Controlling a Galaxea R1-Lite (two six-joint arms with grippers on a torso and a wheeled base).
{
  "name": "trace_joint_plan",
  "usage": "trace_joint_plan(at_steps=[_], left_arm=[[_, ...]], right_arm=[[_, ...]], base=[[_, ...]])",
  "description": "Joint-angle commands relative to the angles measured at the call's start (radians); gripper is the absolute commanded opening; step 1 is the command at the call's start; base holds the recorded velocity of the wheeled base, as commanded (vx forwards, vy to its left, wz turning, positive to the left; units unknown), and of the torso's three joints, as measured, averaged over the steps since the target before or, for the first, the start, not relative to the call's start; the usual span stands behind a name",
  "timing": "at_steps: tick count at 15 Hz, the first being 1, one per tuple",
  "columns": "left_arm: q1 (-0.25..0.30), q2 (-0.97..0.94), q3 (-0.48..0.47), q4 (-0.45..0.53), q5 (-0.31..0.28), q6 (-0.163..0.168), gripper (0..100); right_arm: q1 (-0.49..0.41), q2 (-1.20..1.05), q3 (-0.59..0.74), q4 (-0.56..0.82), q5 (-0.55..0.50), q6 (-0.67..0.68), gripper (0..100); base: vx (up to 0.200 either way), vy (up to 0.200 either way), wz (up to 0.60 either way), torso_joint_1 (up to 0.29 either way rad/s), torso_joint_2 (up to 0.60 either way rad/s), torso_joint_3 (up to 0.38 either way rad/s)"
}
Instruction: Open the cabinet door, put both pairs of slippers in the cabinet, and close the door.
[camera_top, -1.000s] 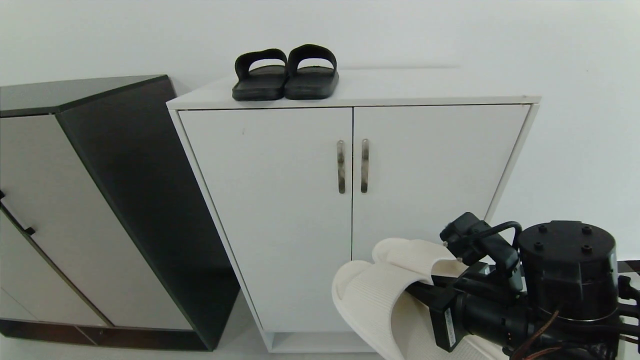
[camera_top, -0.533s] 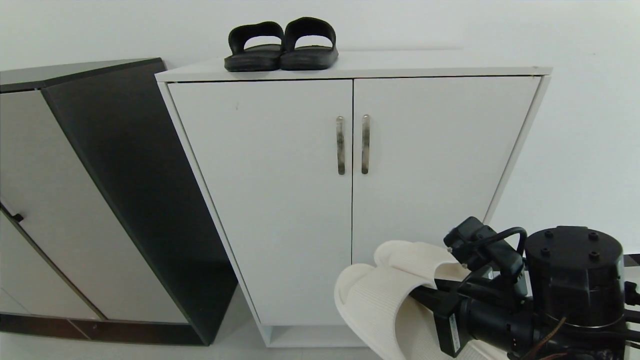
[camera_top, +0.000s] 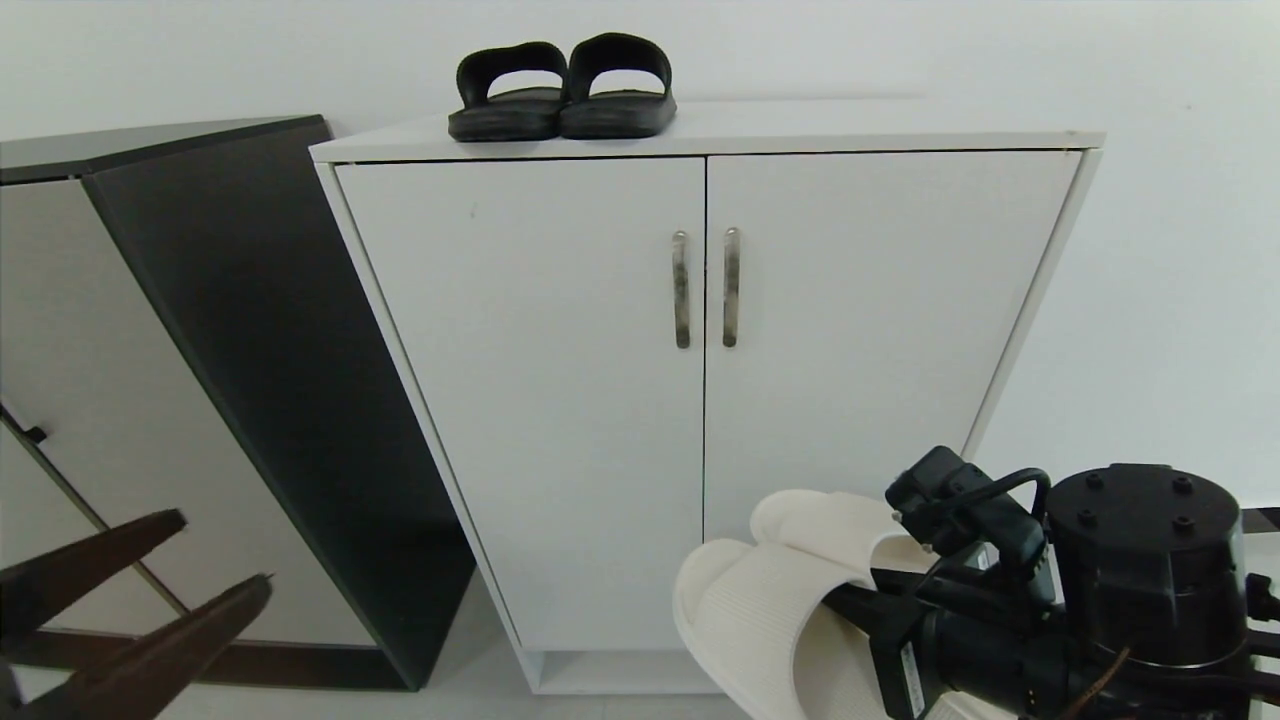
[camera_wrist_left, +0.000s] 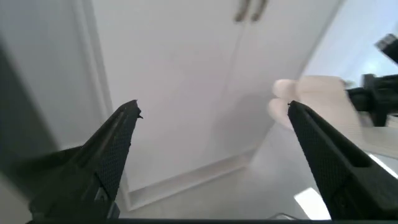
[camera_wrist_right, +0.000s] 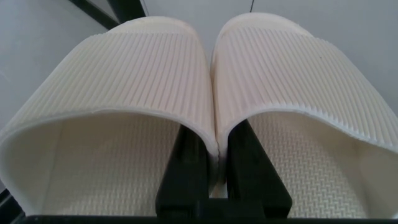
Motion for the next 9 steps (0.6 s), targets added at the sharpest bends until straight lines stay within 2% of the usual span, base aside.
trace_joint_plan(at_steps=[1,3,5,6,7,9], left_arm=[[-0.211,0.336,-0.099,-0.126,0.073,-0.002,100],[-0.334,0.430,-0.201,-0.135,0.126,-0.002,100],[-0.478,0.480,-0.300,-0.135,0.223,-0.002,100],[-0.532,0.523,-0.348,-0.137,0.272,-0.002,100],[-0.556,0.577,-0.402,-0.138,0.283,-0.002,100],[-0.562,0.689,-0.514,-0.140,0.283,-0.002,100]], right_arm=[[0.000,0.016,0.002,-0.006,0.002,0.004,0],[0.000,0.047,0.005,-0.051,-0.001,0.002,0],[0.000,0.064,0.016,-0.086,-0.001,0.001,0],[0.000,0.070,0.019,-0.089,-0.001,-0.001,0],[0.000,0.071,0.019,-0.089,-0.001,-0.001,0],[0.000,0.073,0.019,-0.089,-0.001,-0.001,0]], base=[[0.000,0.000,0.00,0.000,0.00,0.000],[0.000,0.000,0.00,0.000,0.00,0.000],[0.000,0.000,0.00,0.000,0.00,0.000],[0.000,0.000,0.00,0.000,0.00,0.000],[0.000,0.000,0.00,0.000,0.00,0.000],[0.000,0.000,0.00,0.000,0.00,0.000]])
